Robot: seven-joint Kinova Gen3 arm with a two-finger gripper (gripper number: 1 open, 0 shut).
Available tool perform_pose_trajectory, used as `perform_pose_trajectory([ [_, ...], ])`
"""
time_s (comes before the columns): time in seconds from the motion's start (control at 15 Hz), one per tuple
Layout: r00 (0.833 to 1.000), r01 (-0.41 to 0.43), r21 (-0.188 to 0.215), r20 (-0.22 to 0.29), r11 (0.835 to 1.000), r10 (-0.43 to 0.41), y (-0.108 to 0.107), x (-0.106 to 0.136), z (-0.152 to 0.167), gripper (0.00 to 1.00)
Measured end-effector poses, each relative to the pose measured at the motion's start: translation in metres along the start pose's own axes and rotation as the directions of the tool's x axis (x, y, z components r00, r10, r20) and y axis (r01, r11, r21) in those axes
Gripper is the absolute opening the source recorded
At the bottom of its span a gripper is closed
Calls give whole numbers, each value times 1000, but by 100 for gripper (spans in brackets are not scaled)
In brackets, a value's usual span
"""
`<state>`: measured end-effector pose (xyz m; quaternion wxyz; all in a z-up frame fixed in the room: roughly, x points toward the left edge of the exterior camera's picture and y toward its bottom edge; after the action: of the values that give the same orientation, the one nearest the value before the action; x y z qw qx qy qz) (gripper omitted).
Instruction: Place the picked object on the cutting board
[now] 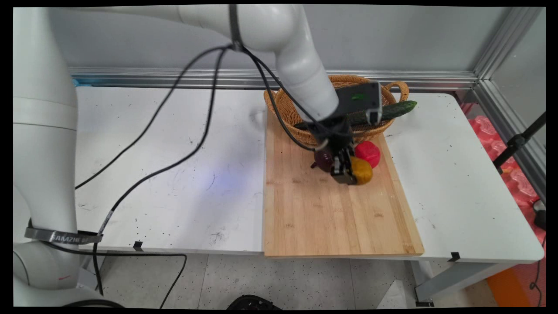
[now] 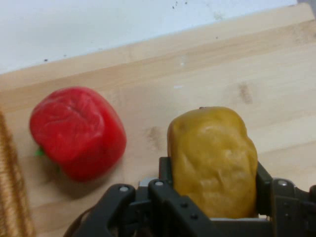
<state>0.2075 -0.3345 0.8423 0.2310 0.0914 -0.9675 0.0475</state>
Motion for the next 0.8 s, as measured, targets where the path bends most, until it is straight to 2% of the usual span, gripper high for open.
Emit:
perform_pose_trajectory([
  [0.47,999,-39,-19,24,999,39,-3,5,54,0],
  [0.73,997,-70,-31,23,997,71,-4,6,72,0],
  [0.8,997,-76,-32,21,997,77,-4,5,74,100],
])
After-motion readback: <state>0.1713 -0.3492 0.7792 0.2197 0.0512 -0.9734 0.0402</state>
